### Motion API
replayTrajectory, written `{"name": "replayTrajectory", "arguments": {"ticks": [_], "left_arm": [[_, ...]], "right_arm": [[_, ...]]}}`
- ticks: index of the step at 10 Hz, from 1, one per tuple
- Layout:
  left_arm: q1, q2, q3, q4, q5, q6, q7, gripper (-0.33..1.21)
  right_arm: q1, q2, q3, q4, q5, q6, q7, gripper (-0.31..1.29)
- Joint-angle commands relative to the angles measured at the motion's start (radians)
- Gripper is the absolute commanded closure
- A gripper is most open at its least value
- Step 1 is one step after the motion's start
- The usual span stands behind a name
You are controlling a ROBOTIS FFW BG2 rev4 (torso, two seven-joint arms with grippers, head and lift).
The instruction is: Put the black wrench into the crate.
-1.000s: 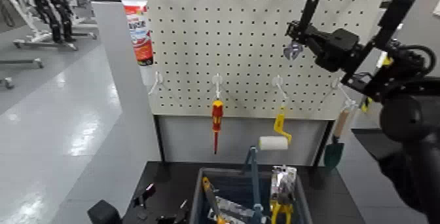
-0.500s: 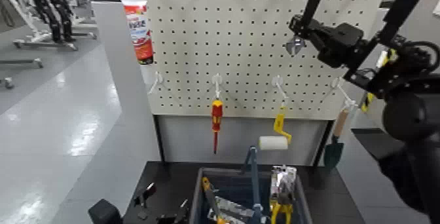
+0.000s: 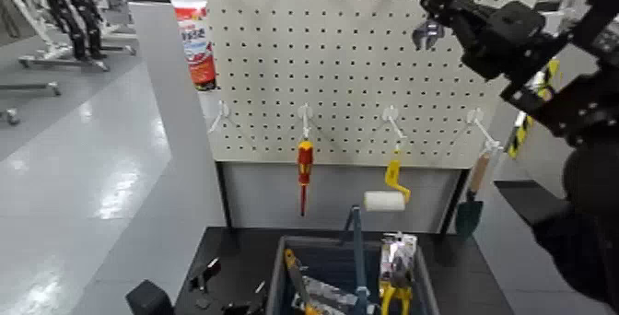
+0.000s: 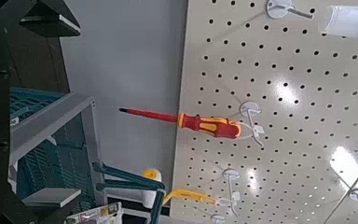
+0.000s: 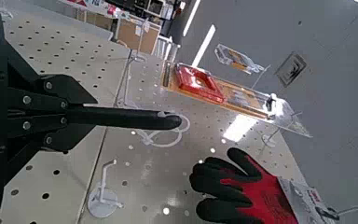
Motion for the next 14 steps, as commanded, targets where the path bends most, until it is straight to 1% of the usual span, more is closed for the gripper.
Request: {"name": "replayTrajectory", "arguments": {"ticks": [1,2,3,4,6,8,10,12,14], "left_arm": [[-0.001,0.000,-0.002,0.000,0.001,0.001,-0.002,0.10],[0.000,0.000,0.000,0.000,0.001,-0.001,-0.002,0.10],[0.002,0.000,0.000,0.000,0.001,-0.004,-0.003,0.10],[0.003,0.000,0.000,-0.002,0.001,-0.004,-0.003,0.10],[0.005,0.000,0.001,-0.002,0.002,-0.004,-0.003,0.10],[0.005,0.000,0.003,-0.002,0.004,-0.005,-0.003,0.10],[0.006,0.002,0.003,-0.003,0.006,-0.005,-0.005,0.10],[0.008,0.002,0.005,-0.003,0.007,-0.005,-0.005,0.10],[0.008,0.002,0.005,-0.003,0.007,-0.005,-0.005,0.10]], "right_arm": [[0.155,0.042,0.030,-0.092,0.008,0.028,-0.050,1.17],[0.226,0.058,0.045,-0.107,0.051,0.054,-0.088,1.16],[0.287,0.071,0.047,-0.107,0.061,0.080,-0.091,1.16],[0.353,0.085,0.031,-0.115,0.064,0.109,-0.117,1.16],[0.440,0.100,0.004,-0.112,0.103,0.158,-0.145,1.16],[0.480,0.118,-0.010,-0.049,0.109,0.166,-0.146,1.16],[0.508,0.117,-0.012,0.028,0.109,0.178,-0.142,1.16],[0.525,0.121,-0.001,0.085,0.109,0.181,-0.134,1.16],[0.535,0.120,0.017,0.112,0.120,0.207,-0.123,1.16]]}}
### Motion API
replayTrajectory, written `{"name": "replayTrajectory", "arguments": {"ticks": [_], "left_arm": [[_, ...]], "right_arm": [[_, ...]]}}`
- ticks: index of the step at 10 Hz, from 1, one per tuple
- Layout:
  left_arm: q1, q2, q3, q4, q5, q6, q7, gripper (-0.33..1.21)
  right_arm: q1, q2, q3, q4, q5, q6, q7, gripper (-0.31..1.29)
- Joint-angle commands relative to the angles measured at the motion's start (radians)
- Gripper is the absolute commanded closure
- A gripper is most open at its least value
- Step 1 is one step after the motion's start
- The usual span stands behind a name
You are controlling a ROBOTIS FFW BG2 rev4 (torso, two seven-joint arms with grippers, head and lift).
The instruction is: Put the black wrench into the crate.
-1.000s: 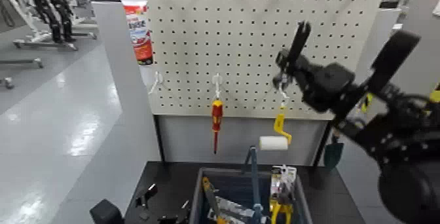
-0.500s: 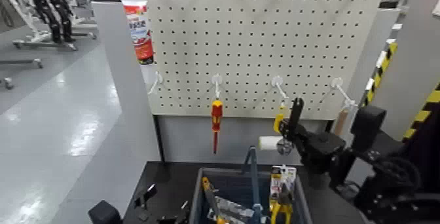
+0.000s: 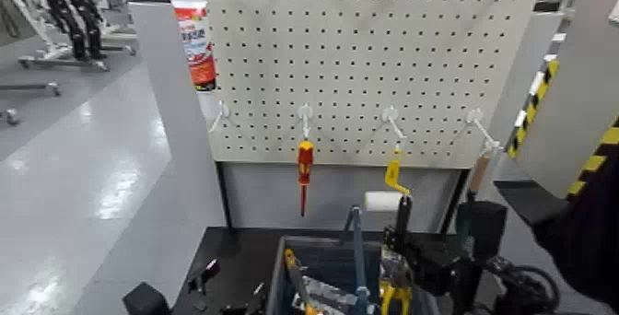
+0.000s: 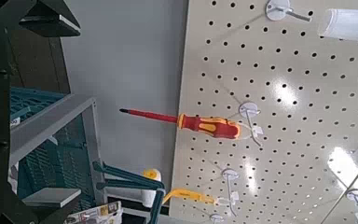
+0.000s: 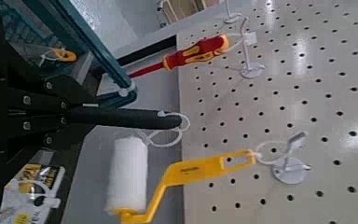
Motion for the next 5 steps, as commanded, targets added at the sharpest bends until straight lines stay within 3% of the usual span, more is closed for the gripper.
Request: {"name": "replayTrajectory", "arguments": {"ticks": [1,4,5], "left_arm": [[0.000,0.000,0.000,0.000,0.000,0.000,0.000,0.10],[-0.001,0.000,-0.001,0.000,0.000,0.000,0.000,0.10],[-0.001,0.000,0.000,0.000,0.000,0.000,0.000,0.10]], "right_arm": [[0.011,0.003,0.024,0.047,0.008,0.017,0.013,1.16],[0.015,0.003,0.030,0.060,0.015,0.054,0.024,1.13],[0.018,0.008,0.021,0.060,0.015,0.065,0.024,0.77]]}}
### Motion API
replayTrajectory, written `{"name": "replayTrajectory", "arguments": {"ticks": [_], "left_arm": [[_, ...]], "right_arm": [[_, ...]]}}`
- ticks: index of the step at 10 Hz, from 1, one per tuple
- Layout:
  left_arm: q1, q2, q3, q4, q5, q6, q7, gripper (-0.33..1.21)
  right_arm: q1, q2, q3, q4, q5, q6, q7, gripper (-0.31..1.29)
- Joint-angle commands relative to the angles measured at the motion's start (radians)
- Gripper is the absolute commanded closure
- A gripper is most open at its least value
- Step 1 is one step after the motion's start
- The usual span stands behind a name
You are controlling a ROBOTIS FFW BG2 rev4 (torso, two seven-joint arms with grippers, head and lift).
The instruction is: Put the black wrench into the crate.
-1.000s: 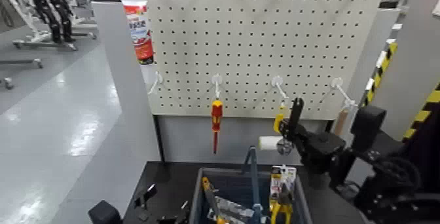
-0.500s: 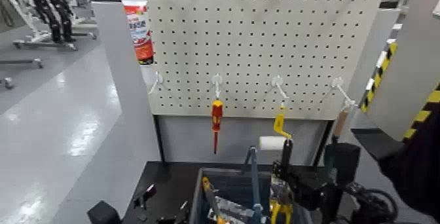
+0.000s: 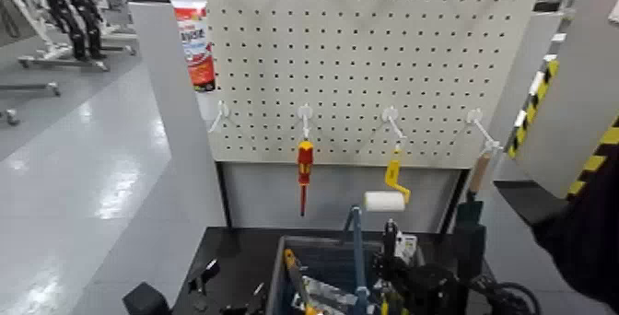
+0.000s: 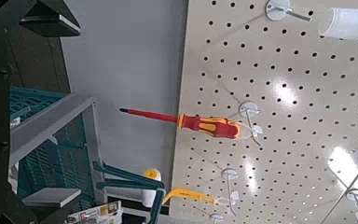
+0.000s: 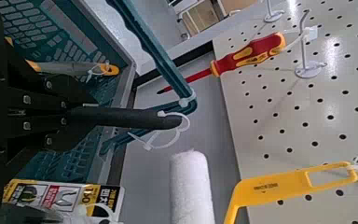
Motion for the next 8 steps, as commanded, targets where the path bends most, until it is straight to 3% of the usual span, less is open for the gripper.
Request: {"name": "replayTrajectory", "arguments": {"ticks": [1,2,8], "left_arm": [[-0.001,0.000,0.001,0.002,-0.002,0.000,0.000,0.10],[-0.001,0.000,0.001,0.002,-0.002,0.000,0.000,0.10],[-0.001,0.000,0.001,0.002,-0.002,0.000,0.000,0.10]], "right_arm": [[0.005,0.007,-0.018,0.002,-0.002,0.013,0.005,0.22],[0.003,0.006,-0.019,0.000,-0.002,0.011,0.007,0.03],[0.006,0.007,-0.022,-0.007,-0.011,-0.015,0.013,0.05]]}}
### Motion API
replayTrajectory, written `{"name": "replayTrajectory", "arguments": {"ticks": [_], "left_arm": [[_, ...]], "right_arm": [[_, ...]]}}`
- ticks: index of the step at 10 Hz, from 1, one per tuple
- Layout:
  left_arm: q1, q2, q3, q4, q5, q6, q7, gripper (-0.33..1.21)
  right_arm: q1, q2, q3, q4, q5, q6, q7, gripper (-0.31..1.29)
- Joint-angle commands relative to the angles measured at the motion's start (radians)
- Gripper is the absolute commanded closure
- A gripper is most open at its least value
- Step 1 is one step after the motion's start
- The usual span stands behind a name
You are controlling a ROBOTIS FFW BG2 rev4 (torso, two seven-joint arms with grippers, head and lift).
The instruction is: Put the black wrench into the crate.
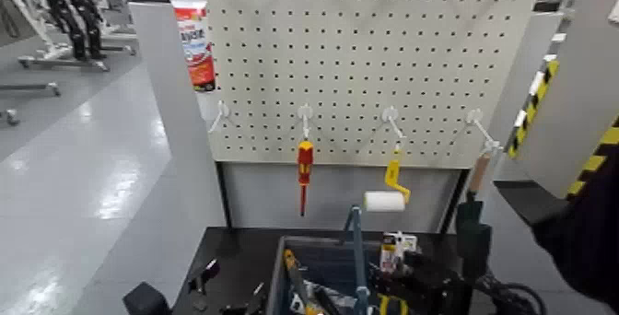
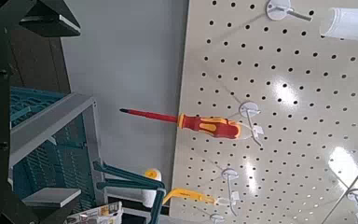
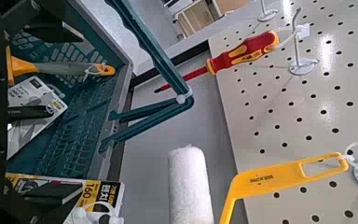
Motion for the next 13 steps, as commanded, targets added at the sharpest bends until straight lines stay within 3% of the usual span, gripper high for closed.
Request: {"name": "replayTrajectory", "arguments": {"ticks": [1,3,5,7,8,11,12,13], "left_arm": [[0.001,0.002,0.000,-0.001,0.000,0.000,-0.002,0.10],[0.001,-0.005,0.005,-0.001,-0.002,0.000,-0.003,0.10],[0.001,-0.002,0.003,-0.001,-0.002,0.000,-0.005,0.10],[0.005,-0.003,0.006,-0.001,-0.002,-0.003,-0.005,0.10],[0.006,-0.002,0.006,-0.001,-0.002,-0.003,-0.005,0.10],[0.008,0.000,0.008,-0.001,-0.002,-0.002,-0.008,0.10],[0.009,-0.003,0.011,-0.002,-0.002,0.000,-0.008,0.10],[0.011,-0.005,0.012,-0.004,-0.002,0.000,-0.008,0.10]], "right_arm": [[0.008,0.000,-0.007,-0.016,-0.001,-0.016,0.001,0.06],[0.043,-0.006,-0.013,-0.040,-0.001,-0.111,-0.024,0.09],[0.126,0.005,-0.026,-0.066,0.001,-0.282,-0.039,0.09],[0.241,0.009,-0.018,-0.068,-0.004,-0.503,-0.148,0.10],[0.303,0.006,-0.003,-0.076,-0.005,-0.568,-0.232,0.11],[0.419,-0.020,0.036,-0.079,0.010,-0.664,-0.398,0.11],[0.448,-0.015,0.053,-0.046,0.010,-0.762,-0.461,0.11],[0.471,-0.008,0.060,-0.040,0.022,-0.800,-0.472,0.12]]}}
